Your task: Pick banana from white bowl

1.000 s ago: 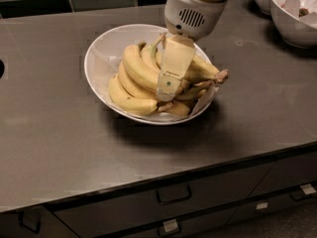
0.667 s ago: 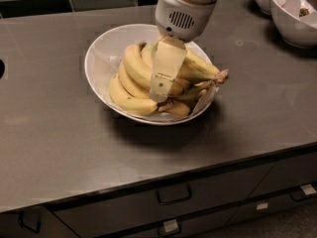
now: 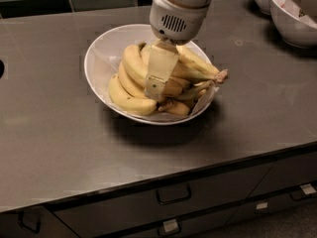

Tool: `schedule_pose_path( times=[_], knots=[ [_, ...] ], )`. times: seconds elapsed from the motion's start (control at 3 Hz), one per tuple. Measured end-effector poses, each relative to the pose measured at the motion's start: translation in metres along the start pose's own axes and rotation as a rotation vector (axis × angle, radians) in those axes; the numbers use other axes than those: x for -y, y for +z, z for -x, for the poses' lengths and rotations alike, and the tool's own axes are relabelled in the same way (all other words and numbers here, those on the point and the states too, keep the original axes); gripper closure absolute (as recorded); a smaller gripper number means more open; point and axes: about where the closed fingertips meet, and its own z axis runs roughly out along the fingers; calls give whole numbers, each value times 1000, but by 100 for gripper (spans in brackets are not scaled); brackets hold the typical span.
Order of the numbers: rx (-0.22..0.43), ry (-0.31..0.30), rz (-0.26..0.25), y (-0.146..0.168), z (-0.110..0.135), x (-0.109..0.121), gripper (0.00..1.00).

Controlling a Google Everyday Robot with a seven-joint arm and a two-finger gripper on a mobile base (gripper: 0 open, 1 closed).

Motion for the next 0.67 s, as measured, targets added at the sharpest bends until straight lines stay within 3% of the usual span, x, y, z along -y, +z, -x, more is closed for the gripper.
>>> schedule_pose_path(
  times=[0.33, 0.67],
  knots=[
    [-9, 25, -17, 1, 1, -1, 32],
    [-15, 18, -3, 6, 8, -3, 31]
  ],
)
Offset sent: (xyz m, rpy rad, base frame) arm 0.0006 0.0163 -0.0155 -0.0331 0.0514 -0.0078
